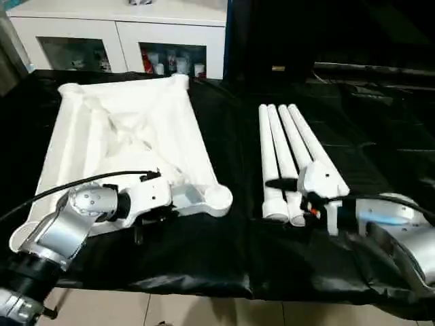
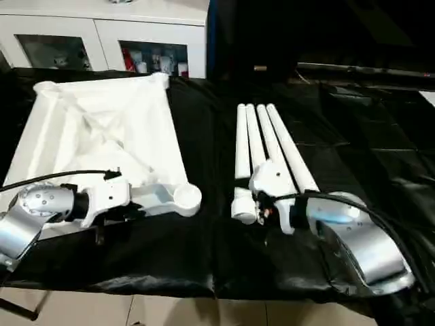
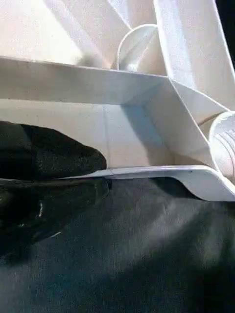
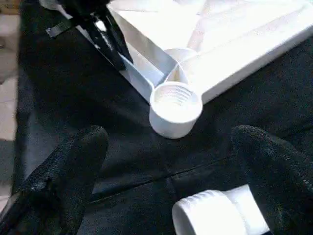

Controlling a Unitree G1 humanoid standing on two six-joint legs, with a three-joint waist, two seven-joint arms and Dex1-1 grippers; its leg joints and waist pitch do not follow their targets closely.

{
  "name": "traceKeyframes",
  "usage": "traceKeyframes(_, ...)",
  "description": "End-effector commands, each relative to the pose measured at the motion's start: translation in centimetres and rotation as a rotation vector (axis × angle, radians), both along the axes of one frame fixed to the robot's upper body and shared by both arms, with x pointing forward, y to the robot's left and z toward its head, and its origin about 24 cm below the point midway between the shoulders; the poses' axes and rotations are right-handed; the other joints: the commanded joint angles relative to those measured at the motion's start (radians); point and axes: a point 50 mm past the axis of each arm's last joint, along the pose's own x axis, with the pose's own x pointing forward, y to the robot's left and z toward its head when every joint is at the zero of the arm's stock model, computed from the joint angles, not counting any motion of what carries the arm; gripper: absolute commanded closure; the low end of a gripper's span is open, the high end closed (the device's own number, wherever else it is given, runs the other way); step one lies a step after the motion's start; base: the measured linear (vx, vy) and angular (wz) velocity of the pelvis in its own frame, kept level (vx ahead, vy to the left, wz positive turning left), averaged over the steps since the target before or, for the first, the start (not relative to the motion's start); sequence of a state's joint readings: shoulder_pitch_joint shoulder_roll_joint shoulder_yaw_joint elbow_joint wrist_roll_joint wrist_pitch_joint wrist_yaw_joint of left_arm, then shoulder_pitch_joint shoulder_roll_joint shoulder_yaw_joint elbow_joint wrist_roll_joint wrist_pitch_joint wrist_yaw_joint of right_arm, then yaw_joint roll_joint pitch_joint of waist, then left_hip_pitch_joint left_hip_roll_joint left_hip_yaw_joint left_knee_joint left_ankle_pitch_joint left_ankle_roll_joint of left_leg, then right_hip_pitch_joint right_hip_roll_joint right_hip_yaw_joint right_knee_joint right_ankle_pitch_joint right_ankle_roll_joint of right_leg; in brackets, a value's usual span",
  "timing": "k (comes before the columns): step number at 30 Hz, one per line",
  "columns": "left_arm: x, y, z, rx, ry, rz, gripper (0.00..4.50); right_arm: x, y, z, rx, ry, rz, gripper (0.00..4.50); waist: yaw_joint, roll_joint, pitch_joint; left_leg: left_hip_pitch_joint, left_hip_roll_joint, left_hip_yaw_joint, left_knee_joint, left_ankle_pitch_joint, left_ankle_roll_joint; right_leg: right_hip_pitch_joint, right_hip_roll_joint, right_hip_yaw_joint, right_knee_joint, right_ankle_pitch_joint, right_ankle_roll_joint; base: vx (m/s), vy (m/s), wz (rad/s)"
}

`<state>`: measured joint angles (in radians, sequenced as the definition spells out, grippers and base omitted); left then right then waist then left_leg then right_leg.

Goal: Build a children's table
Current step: Move table base

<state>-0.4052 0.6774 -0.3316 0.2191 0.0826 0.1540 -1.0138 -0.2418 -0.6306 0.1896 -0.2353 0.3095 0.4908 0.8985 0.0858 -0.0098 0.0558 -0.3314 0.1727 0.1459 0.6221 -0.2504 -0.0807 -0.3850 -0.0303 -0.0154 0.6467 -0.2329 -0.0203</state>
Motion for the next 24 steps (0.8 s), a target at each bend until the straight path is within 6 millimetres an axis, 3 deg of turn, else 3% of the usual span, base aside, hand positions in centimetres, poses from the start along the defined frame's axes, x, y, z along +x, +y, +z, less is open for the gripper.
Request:
traceKeyframes(1,0.8,1.7,-0.3,0.075,-0.049,0.114,4.47,0.4,-0.1,0.0,-0.011,-0.007,-0.032,0.0,0.003,-0.009,-0.051,-0.014,0.045,-0.011,-0.081,-0.012,0.023,0.052,-0.097,0.051,-0.075,-0.044,-0.198,0.0,0.0,0.0)
traceKeyframes(8,1.4,2.1,-0.5,0.097,-0.072,0.129,4.47,0.6,0.4,-0.1,0.0,-0.012,-0.052,0.0,0.003,-0.01,-0.054,-0.014,0.046,-0.011,-0.079,0.008,0.022,0.053,-0.099,0.052,-0.071,-0.009,-0.196,0.0,0.0,0.0)
traceKeyframes(15,0.5,1.1,0.0,-0.046,-0.073,0.02,4.47,0.3,0.7,0.3,0.032,0.001,-0.013,0.0,0.004,-0.011,-0.056,-0.015,0.047,-0.009,-0.078,0.026,0.031,0.052,-0.099,0.051,-0.064,0.058,-0.211,0.0,0.0,0.0)
traceKeyframes(16,0.6,1.1,0.1,-0.065,-0.066,0.03,4.03,0.2,0.7,0.3,0.036,0.003,-0.005,0.0,0.004,-0.015,-0.056,-0.014,0.047,-0.008,-0.079,0.027,0.033,0.052,-0.098,0.05,-0.063,0.063,-0.213,0.0,0.0,0.0)
traceKeyframes(19,0.5,1.1,0.4,-0.103,-0.046,0.036,3.87,0.2,0.7,0.4,0.043,0.006,0.002,0.0,0.007,-0.012,-0.056,-0.013,0.048,-0.008,-0.078,0.025,0.033,0.051,-0.1,0.05,-0.062,0.067,-0.219,0.0,0.0,0.0)
traceKeyframes(24,0.3,1.4,1.9,-0.159,-0.059,0.034,3.48,0.2,0.6,0.7,0.057,0.005,0.01,0.0,0.006,-0.016,-0.052,-0.01,0.051,-0.008,-0.081,0.014,0.024,0.049,-0.101,0.05,-0.063,0.061,-0.231,0.0,0.0,0.0)
